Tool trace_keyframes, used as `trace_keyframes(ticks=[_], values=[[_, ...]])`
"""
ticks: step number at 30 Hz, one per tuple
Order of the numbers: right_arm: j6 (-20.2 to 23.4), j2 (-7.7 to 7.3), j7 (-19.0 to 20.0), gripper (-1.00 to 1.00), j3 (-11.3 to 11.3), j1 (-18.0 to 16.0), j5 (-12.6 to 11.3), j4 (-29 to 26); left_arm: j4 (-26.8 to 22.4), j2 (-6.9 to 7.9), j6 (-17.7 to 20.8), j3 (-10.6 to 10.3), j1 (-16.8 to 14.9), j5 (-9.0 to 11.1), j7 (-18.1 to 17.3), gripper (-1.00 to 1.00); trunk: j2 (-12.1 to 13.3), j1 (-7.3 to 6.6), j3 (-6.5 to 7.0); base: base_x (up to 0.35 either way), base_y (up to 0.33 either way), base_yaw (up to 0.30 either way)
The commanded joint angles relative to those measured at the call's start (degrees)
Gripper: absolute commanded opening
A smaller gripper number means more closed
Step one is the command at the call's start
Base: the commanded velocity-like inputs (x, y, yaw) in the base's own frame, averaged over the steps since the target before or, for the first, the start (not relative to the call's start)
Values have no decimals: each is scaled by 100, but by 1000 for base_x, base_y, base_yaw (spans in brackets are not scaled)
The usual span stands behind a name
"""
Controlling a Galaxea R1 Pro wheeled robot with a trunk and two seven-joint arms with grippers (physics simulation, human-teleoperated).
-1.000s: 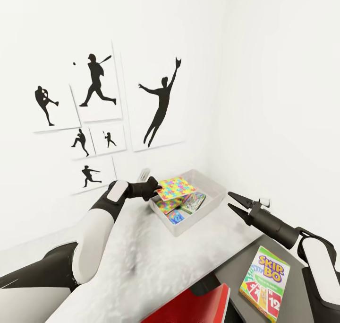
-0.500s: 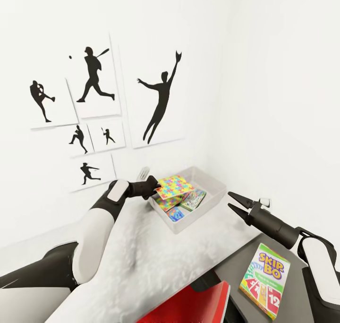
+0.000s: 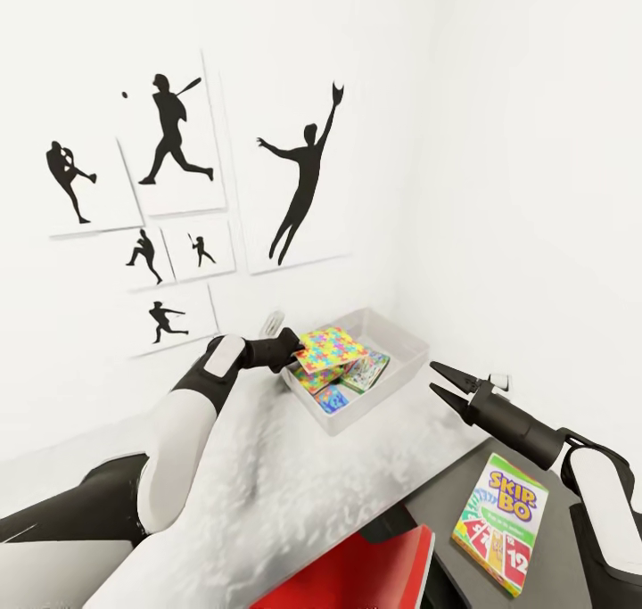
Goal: Put all the toys in the child's room - the three board games (two on the bed and one on the table), the two jigsaw puzzles on the table, and the tennis ball on the table - inside the toy box on the table in the child's room.
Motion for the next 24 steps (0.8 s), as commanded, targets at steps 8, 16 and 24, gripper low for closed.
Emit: trace_keyframes(ticks=[8,16,24], values=[[21,4,57,100,-1,-7,52,0,-21,-7,62,36,-252,15,-38,-100,-13,3,-89,0,0,0],[21,0,62,100,-2,-7,52,0,-22,-7,116,25,-379,26,-71,-100,-13,3,-164,0,0,0],[29,-4,73,100,-8,-7,52,0,-20,-7,108,8,-481,38,-69,-100,-13,3,-239,0,0,0]])
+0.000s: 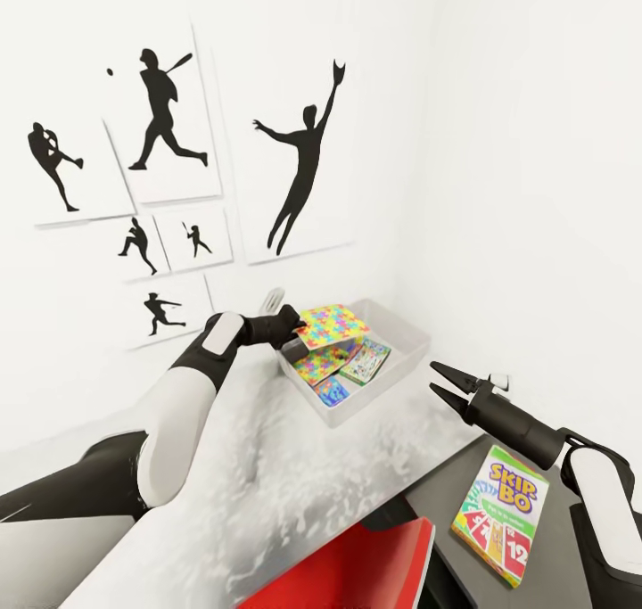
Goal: Put all the toys in the child's room - the three board games (two on the bed and one on the table), the two jigsaw puzzles on the table, and the tennis ball on the table - inside the toy box on the table in the child's room.
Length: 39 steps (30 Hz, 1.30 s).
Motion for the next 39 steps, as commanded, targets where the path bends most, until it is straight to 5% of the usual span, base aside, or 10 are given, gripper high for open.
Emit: trace_keyframes(ticks=[1,18,26,39], values=[[23,0,57,100,-8,-6,52,0,0,-7,34,43,-22,-7,5,-100,-13,3,-22,0,0,0],[38,-52,105,100,-14,-8,-26,-52,332,-7,-116,-2,-58,7,-1,-100,-13,3,-182,0,0,0],[38,-56,619,100,-25,-7,-17,-49,515,-7,-403,-3,-58,1,-2,-100,-13,3,-258,0,0,0],[38,-53,673,100,-108,-7,46,-19,444,-7,-351,-26,-58,-8,-68,-100,-13,3,-316,0,0,0]])
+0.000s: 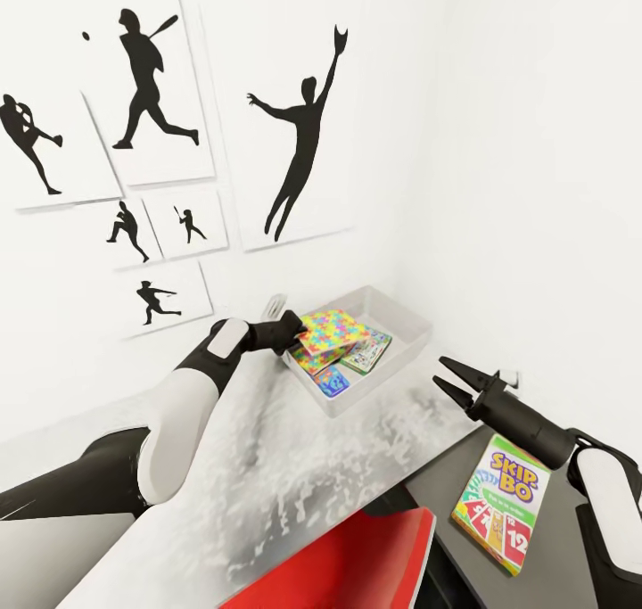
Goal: Put all the toys in the child's room - the three board games (two on the bed and one on the table), the two jigsaw puzzles on the table, and the tennis ball on the table - inside the toy box on the table in the child's room.
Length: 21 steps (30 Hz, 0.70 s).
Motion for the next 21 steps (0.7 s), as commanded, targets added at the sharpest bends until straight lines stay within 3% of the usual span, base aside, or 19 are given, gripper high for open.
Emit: trace_keyframes(ticks=[1,4,21], values=[[24,0,43,100,-33,-6,41,8,-15,-5,38,44,-5,-17,-45,-100,-12,3,-12,0,0,0],[24,7,38,100,-71,-6,45,8,-133,-5,87,39,-5,-16,-179,-100,-12,3,-12,0,0,0],[24,19,37,100,-76,-6,40,-5,-161,-5,162,34,-5,-19,-209,-100,-12,3,-12,0,0,-13]])
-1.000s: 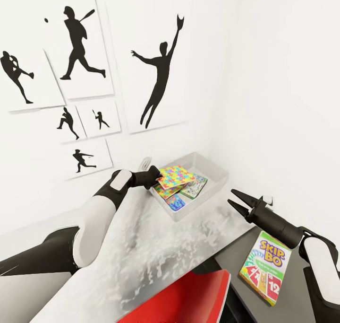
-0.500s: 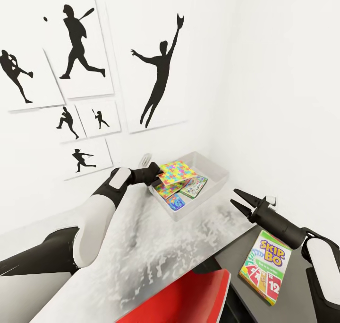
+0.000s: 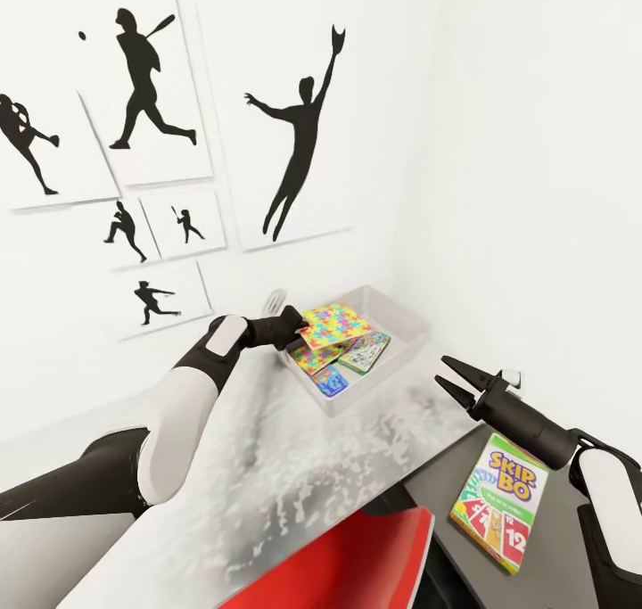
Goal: Put all the toys in the child's room - the three board games (two on the bed and one on the table), the two jigsaw puzzles on the table, and the tennis ball on the table - inside the toy box on the table in the child's room.
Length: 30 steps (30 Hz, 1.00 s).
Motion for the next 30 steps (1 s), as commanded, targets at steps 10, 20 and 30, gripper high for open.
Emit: trace_keyframes(ticks=[10,20,30], values=[[24,0,46,100,-7,-7,40,0,-3,-5,34,48,-5,-29,-37,-100,-12,3,-11,0,0,-124],[24,-7,46,100,-7,-7,43,0,-3,-5,29,48,-5,-30,-87,-100,-12,3,-11,0,0,-3],[24,-3,46,100,-7,-7,41,0,-6,-5,26,48,-5,-31,-89,-100,-12,3,-11,23,-16,0]])
